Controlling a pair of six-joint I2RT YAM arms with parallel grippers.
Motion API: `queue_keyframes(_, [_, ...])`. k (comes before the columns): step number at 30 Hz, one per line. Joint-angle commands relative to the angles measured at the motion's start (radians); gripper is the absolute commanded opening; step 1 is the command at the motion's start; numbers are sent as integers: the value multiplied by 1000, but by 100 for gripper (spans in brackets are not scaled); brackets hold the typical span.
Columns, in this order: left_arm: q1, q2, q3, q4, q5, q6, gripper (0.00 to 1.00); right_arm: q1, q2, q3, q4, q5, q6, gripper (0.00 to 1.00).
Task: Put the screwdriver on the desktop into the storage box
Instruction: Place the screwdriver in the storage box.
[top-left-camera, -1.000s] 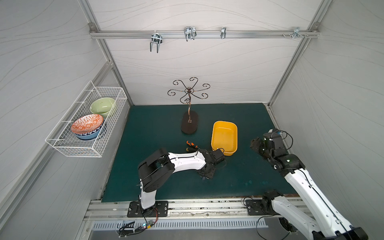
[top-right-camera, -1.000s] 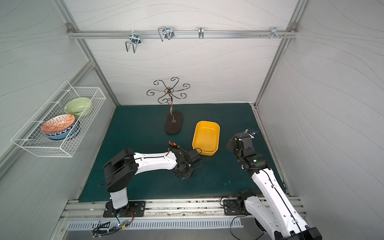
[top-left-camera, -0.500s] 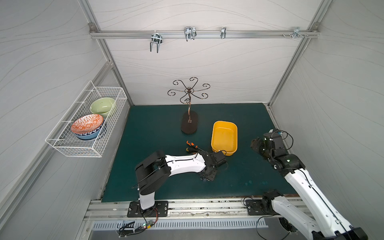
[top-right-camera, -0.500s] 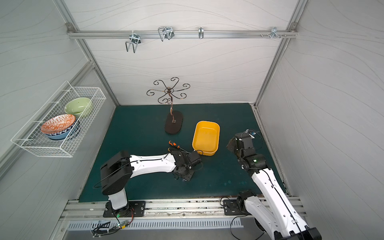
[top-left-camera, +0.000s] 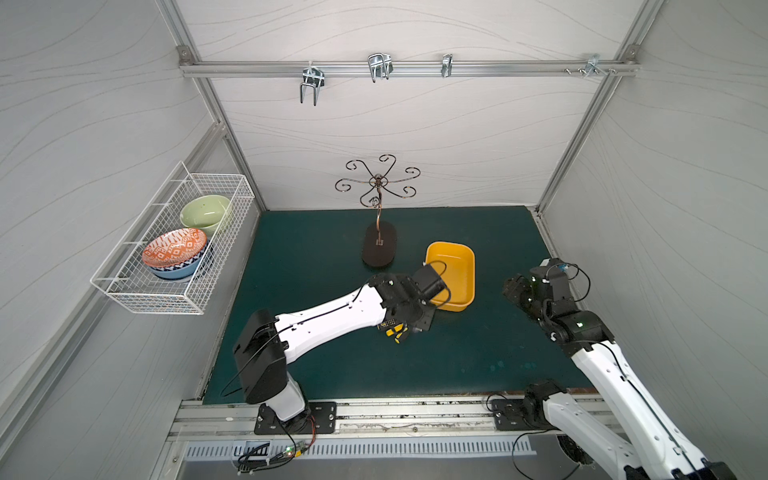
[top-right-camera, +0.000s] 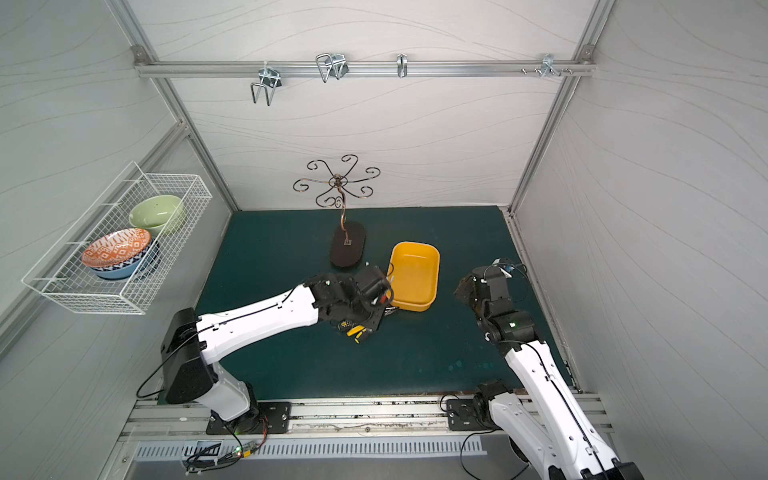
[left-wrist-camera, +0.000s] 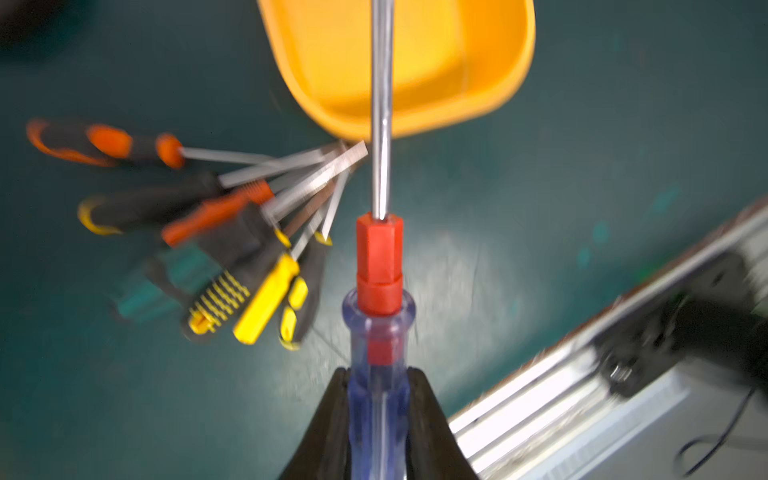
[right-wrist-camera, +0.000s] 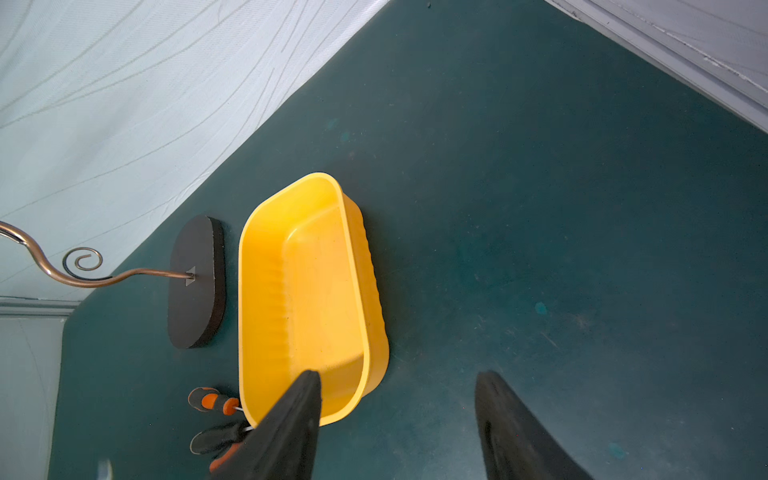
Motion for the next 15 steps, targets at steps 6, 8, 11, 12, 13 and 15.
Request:
queue_keyframes(6, [80,369,423,-92,52,40,0,-8,-17,17,-9,5,18,62])
queue_keyframes(8, [82,442,499,-127,48,47,0,-10,-15,19,-8,6,14,63])
queue_keyframes(11, [82,514,563,-133,42,50,0,-13,-16,16,-6,6,9,63])
queue_keyframes(12, [82,533,580,-134,37,53,0,-14,-16,14,-6,8,7,63])
queue_keyframes(13, [82,552,595,-138,27,56,0,-16,-16,13,-6,6,6,63])
queue_keyframes(15, [81,597,634,-156,4,61,0,-19,-14,11,-5,6,1,63])
